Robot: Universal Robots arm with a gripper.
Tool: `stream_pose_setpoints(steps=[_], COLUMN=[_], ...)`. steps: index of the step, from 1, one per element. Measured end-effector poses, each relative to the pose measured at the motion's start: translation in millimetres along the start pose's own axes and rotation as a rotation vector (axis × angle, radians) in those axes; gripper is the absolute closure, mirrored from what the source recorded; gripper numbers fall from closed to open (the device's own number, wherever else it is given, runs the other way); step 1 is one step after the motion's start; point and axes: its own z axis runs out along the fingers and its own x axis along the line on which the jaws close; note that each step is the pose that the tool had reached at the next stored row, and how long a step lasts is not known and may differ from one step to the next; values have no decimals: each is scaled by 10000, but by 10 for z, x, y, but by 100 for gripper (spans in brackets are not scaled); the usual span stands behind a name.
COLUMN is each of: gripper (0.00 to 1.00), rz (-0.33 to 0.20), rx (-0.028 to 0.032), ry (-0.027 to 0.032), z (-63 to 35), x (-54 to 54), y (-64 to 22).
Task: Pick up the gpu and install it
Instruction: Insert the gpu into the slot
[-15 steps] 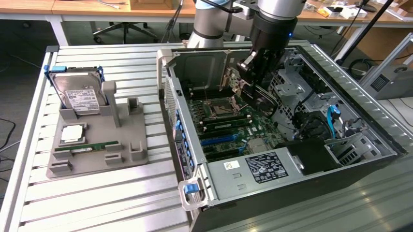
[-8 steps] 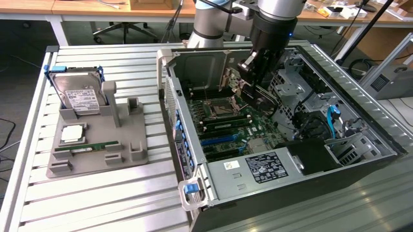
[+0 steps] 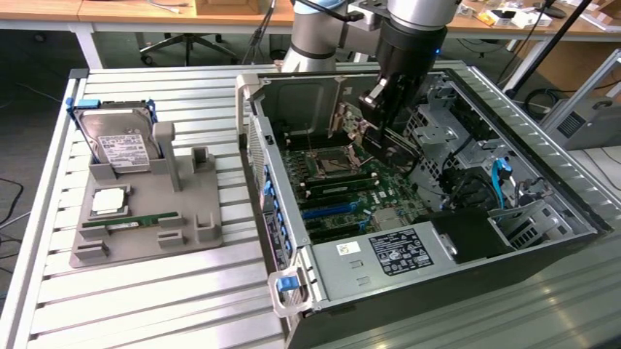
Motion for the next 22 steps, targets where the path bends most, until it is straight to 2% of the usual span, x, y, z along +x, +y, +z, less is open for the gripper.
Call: stream_pose_setpoints(steps=[22], gripper=[73], rz=[-993], rx=[-32], ry=[-59], z=[1], x=[0], y=[0])
